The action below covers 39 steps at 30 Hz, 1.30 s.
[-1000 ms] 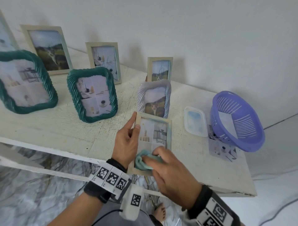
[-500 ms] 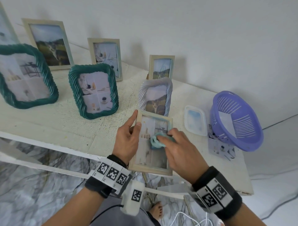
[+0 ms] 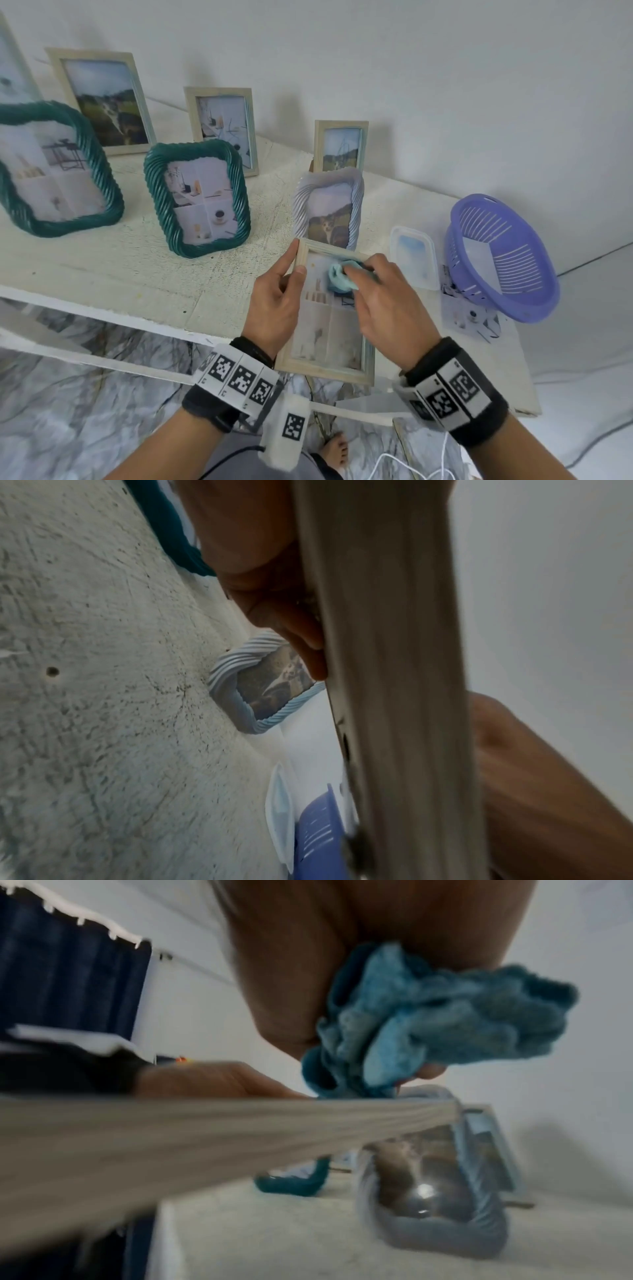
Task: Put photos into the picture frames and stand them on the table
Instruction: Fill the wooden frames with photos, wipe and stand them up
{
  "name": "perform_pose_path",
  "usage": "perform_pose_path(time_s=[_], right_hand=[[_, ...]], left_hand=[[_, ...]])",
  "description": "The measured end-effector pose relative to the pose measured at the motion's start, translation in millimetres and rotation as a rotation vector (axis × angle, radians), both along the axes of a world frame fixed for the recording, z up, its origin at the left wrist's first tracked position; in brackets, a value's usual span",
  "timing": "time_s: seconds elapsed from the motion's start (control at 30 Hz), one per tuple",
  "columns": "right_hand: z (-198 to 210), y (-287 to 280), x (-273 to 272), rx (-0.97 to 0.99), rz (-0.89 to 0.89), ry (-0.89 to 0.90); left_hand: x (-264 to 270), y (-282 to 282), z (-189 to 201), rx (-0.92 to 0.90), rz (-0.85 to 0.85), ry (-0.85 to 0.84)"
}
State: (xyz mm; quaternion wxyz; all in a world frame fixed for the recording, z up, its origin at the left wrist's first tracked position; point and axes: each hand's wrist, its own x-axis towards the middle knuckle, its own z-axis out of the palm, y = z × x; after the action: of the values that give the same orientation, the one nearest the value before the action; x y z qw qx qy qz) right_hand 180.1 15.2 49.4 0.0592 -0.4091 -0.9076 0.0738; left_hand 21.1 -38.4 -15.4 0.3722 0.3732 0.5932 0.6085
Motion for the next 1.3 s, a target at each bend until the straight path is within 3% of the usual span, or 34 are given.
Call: perform_pose_path(time_s=[0.2, 0.4, 0.6, 0.77, 0.87, 0.93, 1.0, 1.17, 1.3], right_hand=[[-2.0, -47.1, 8.2, -0.182, 0.271, 0.016], [-9.3, 5.5, 9.5, -0.027, 0.028, -0.008], [-8.6, -28.8, 23.2, -0.192, 0.242, 0.032], [3.2, -1.8, 62.0, -0.311, 0.298, 0.033], [12.0, 27.3, 82.8, -0.285, 0.197, 0.191], [8.9, 50.0, 89.3, -0.183, 0.076, 0.345], [-0.9, 73.9, 87.6, -0.051, -0.075, 0.381], [-36.4, 128.6, 70.0, -0.078, -0.379, 0.150], [-58.7, 159.9, 60.7, -0.120, -0.463, -0.081]], left_hand=[[-6.3, 4.0, -2.3, -0.018, -0.001, 0.007], [15.2, 4.8, -0.1, -0.015, -0.027, 0.039], [14.8, 17.8, 0.9, -0.027, -0.059, -0.022], [31.9, 22.5, 1.1, -0.033, 0.006, -0.061], [33.0, 30.0, 2.5, -0.043, 0.039, -0.108], [33.3, 33.9, 4.2, -0.047, 0.066, -0.085], [35.3, 38.0, 4.9, -0.051, 0.079, -0.077], [45.4, 39.2, 5.7, -0.050, 0.117, -0.073], [52.4, 33.9, 5.2, -0.061, 0.124, -0.047]])
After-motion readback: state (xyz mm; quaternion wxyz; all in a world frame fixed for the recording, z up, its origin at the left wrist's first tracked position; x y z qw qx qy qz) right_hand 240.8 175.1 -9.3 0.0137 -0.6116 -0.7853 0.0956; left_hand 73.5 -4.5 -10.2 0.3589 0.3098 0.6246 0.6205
